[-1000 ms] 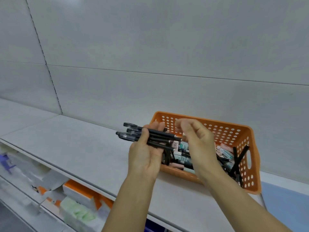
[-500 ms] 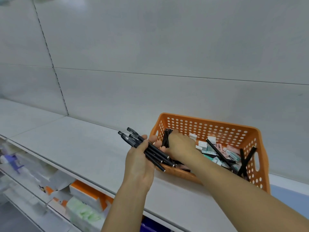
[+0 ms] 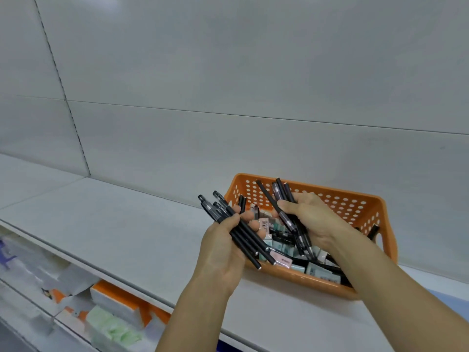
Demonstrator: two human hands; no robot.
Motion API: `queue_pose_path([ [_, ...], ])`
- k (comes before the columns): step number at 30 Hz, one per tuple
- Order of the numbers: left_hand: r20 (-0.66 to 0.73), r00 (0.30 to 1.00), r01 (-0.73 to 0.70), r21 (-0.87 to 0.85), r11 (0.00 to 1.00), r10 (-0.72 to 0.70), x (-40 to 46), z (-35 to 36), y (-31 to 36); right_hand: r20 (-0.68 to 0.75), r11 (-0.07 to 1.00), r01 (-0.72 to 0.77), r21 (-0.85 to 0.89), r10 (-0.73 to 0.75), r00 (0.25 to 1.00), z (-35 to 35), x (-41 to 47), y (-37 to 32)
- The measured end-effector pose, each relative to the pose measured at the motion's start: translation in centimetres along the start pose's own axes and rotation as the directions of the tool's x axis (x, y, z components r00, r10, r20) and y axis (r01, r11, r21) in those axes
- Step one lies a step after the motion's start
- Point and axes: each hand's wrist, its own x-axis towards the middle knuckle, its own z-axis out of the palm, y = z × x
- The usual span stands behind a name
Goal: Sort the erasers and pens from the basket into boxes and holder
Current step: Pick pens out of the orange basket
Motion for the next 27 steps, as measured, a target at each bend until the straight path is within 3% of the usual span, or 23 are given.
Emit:
queue_pose_path([
  [7,0.091,0.966,0.245,-0.036,0.969,-0.241,0.6,2.1,-1.2,0.094,0.958,0.253,-0.134,-0.242,0.966,-2.3,-1.6,-2.0],
  [13,0.204,0.925,0.351,-0.13,0.927,-0.321,1.6,3.7,-1.9,0.149,0.754,0.553,-0.355,-0.539,0.829,-1.7,-2.2,-2.8],
  [15,0.219,0.907,0.4,-0.179,0.899,-0.36,2.3,4.0,-2.0,0.199,0.692,0.584,-0.425,-0.558,0.806,-1.5,-2.3,-2.3],
  [19,0.252,0.873,0.463,-0.154,0.873,-0.418,2.8,4.1,-2.0,0.289,0.467,0.608,-0.641,-0.588,0.756,-2.2,-2.2,-0.9],
  [23,0.293,0.84,0.496,-0.077,0.865,-0.456,2.6,3.8,-2.1,0.311,0.374,0.62,-0.69,-0.619,0.721,-3.1,-1.9,0.0],
  [25,0.279,0.86,0.453,-0.032,0.891,-0.427,2.7,3.8,-2.5,0.351,0.309,0.638,-0.705,-0.63,0.693,-3.7,-1.7,0.4],
  [27,0.242,0.904,0.36,0.013,0.933,-0.352,2.8,3.8,-2.9,0.352,0.328,0.645,-0.69,-0.626,0.696,-3.9,-1.6,0.6],
])
